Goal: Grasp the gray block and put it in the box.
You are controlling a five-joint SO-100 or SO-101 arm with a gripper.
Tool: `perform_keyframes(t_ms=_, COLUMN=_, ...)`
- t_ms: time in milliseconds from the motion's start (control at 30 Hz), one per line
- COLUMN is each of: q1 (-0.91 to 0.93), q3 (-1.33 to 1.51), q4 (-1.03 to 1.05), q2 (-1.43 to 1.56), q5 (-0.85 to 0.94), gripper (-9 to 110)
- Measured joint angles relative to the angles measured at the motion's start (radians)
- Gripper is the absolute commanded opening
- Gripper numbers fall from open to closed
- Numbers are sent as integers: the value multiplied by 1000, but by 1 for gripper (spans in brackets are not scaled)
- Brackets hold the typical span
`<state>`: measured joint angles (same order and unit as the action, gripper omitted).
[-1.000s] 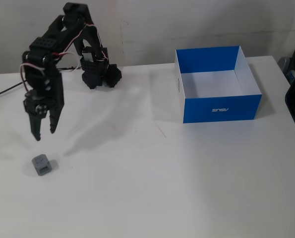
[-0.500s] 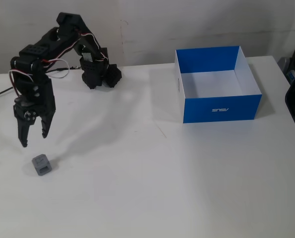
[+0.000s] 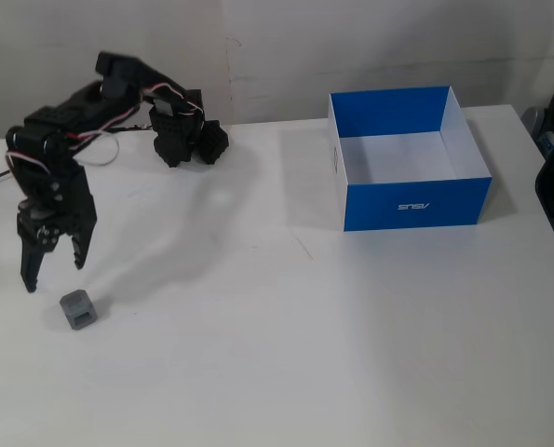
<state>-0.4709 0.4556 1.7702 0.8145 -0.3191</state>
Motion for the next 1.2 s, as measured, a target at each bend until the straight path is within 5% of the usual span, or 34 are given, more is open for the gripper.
perform_keyframes(t_ms=267, q1=52, q3=-233, q4=71, q2=-147, q5=0, gripper=32)
perform_keyframes(t_ms=1200, q1=60, q3=-132, q4=71, q2=-149, q5=0, gripper=31)
